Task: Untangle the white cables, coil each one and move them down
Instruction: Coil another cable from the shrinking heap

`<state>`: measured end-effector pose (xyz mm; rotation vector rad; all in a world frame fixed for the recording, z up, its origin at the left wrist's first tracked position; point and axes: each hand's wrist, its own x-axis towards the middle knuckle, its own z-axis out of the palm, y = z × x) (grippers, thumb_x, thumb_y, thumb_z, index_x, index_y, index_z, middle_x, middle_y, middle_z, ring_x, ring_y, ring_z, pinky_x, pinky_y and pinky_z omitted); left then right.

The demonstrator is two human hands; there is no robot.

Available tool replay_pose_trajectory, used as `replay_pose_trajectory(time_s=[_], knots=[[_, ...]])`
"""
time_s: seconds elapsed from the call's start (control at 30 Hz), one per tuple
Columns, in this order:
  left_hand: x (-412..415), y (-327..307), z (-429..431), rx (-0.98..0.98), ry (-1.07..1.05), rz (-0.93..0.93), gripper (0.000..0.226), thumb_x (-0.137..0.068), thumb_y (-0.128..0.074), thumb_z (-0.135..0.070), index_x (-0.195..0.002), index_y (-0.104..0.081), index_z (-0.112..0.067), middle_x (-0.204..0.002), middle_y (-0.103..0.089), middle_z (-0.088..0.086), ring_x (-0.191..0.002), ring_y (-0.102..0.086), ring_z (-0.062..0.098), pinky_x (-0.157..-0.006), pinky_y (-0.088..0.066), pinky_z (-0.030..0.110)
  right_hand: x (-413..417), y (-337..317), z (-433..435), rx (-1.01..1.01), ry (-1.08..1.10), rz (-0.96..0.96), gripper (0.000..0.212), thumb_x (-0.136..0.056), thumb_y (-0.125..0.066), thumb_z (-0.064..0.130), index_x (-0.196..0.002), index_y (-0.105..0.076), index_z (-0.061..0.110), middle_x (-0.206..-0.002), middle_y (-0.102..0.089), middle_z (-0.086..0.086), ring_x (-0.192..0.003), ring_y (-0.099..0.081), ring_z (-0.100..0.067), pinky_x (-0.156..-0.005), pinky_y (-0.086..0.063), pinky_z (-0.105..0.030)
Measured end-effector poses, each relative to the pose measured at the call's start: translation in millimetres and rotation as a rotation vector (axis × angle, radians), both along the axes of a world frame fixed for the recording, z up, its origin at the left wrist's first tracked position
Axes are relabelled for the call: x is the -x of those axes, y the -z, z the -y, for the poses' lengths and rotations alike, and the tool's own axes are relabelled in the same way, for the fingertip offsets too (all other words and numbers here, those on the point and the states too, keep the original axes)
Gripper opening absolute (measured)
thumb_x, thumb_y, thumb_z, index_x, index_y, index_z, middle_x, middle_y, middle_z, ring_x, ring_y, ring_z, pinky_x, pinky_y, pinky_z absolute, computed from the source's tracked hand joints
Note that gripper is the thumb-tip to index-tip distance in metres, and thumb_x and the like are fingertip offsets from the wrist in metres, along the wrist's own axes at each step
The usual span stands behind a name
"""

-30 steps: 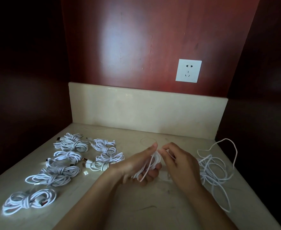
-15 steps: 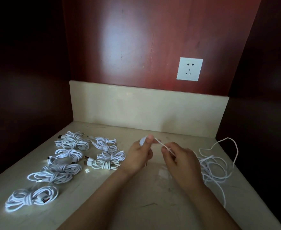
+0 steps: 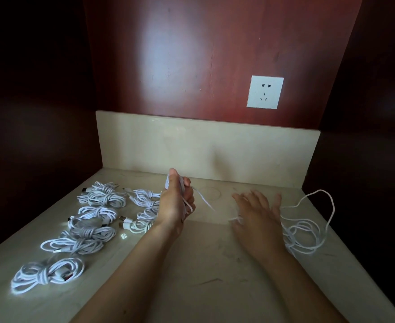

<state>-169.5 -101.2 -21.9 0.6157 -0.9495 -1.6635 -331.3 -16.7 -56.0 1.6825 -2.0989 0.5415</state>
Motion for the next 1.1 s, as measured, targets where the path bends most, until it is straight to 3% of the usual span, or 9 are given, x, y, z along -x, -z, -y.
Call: replay_pose_trajectory(time_s=[0.17,0.3,0.37,0.6,0.7,0.8,0.87,0.97,1.1], knots=[[3.0,-0.8,-1.0,0.029,0.084,0.024,0.045,-0.102,-0.029,-0.053,-0.077,-0.042,-0.017,-0.053,-0.017,-0.002,-0.044,-0.017,0.011,-0.039,-0.018,0.016,-29.1,-7.9,-4.5,0.012,-0.317,-0.077,0.075,-0.061,-0.063,0.028,-0.135,-0.053,0.019,-0.118,-0.067,0.004,-0.116,-0.059,-0.016,-0.119,-0.009,-0.045],[2.4,-3.5,-3.6,0.081,0.010,0.094,0.040,-0.102,-0.037,-0.046,-0.076,-0.048,-0.019,-0.049,-0.026,-0.004,-0.039,-0.024,0.009,-0.039,-0.024,0.017,-45.3,-2.5,-2.4,-0.012,-0.408,-0.138,0.031,-0.065,-0.046,0.027,-0.087,-0.067,0.030,-0.073,-0.063,0.012,-0.083,-0.062,-0.011,-0.120,-0.006,-0.049],[1.4,-3.5,-2.5,0.147,-0.105,0.182,0.038,-0.102,-0.040,-0.044,-0.078,-0.055,-0.019,-0.048,-0.033,-0.008,-0.040,-0.028,0.007,-0.041,-0.027,0.019,-46.2,0.0,-1.8,0.010,-0.416,-0.160,0.029,-0.067,-0.040,0.026,-0.077,-0.067,0.030,-0.063,-0.058,0.012,-0.073,-0.059,-0.012,-0.118,-0.011,-0.050],[-1.9,-4.9,2.0,0.138,-0.272,0.145,0.039,-0.104,-0.039,-0.040,-0.078,-0.056,-0.015,-0.058,-0.044,-0.002,-0.051,-0.040,0.012,-0.047,-0.035,0.022,-41.7,1.1,-1.7,0.016,-0.386,-0.156,0.035,-0.073,-0.040,0.028,-0.086,-0.072,0.032,-0.074,-0.060,0.015,-0.084,-0.059,-0.012,-0.116,-0.013,-0.056],[-2.9,-5.9,3.9,0.017,-0.157,-0.037,0.038,-0.104,-0.038,-0.040,-0.076,-0.050,-0.017,-0.061,-0.057,-0.003,-0.062,-0.060,0.012,-0.067,-0.052,0.029,-40.8,1.6,-1.3,0.022,-0.414,-0.165,0.028,-0.078,-0.046,0.032,-0.087,-0.072,0.032,-0.072,-0.059,0.013,-0.083,-0.059,-0.012,-0.116,-0.014,-0.054],[-5.2,-8.3,4.9,-0.052,-0.176,-0.114,0.038,-0.104,-0.037,-0.040,-0.072,-0.043,-0.020,-0.056,-0.043,-0.005,-0.046,-0.043,0.008,-0.048,-0.043,0.020,-37.8,3.5,-0.2,0.036,-0.437,-0.197,0.026,-0.086,-0.046,0.035,-0.086,-0.071,0.032,-0.070,-0.059,0.014,-0.080,-0.058,-0.012,-0.117,-0.015,-0.049],[-7.0,-6.8,6.8,-0.013,-0.327,0.035,0.038,-0.104,-0.039,-0.039,-0.070,-0.042,-0.022,-0.056,-0.038,-0.007,-0.044,-0.031,0.007,-0.040,-0.029,0.017,-35.2,1.7,0.5,0.070,-0.447,-0.188,0.024,-0.091,-0.046,0.036,-0.084,-0.069,0.031,-0.071,-0.057,0.014,-0.080,-0.056,-0.010,-0.119,-0.016,-0.043],[-10.1,1.1,11.5,0.129,-0.406,0.387,0.039,-0.104,-0.038,-0.036,-0.072,-0.048,-0.017,-0.063,-0.045,-0.001,-0.045,-0.035,0.010,-0.040,-0.030,0.019,-32.2,-5.2,-0.8,0.217,-0.446,-0.091,0.022,-0.094,-0.050,0.037,-0.080,-0.065,0.028,-0.074,-0.057,0.014,-0.081,-0.055,-0.009,-0.115,-0.026,-0.037],[-10.6,4.5,-0.4,0.294,0.000,0.762,0.039,-0.102,-0.042,-0.037,-0.074,-0.057,-0.015,-0.058,-0.059,-0.002,-0.046,-0.043,0.014,-0.043,-0.034,0.019,-24.2,-13.7,-6.0,0.360,-0.342,0.028,0.027,-0.090,-0.056,0.047,-0.074,-0.063,0.027,-0.071,-0.057,0.013,-0.078,-0.050,-0.012,-0.096,-0.036,-0.032]])
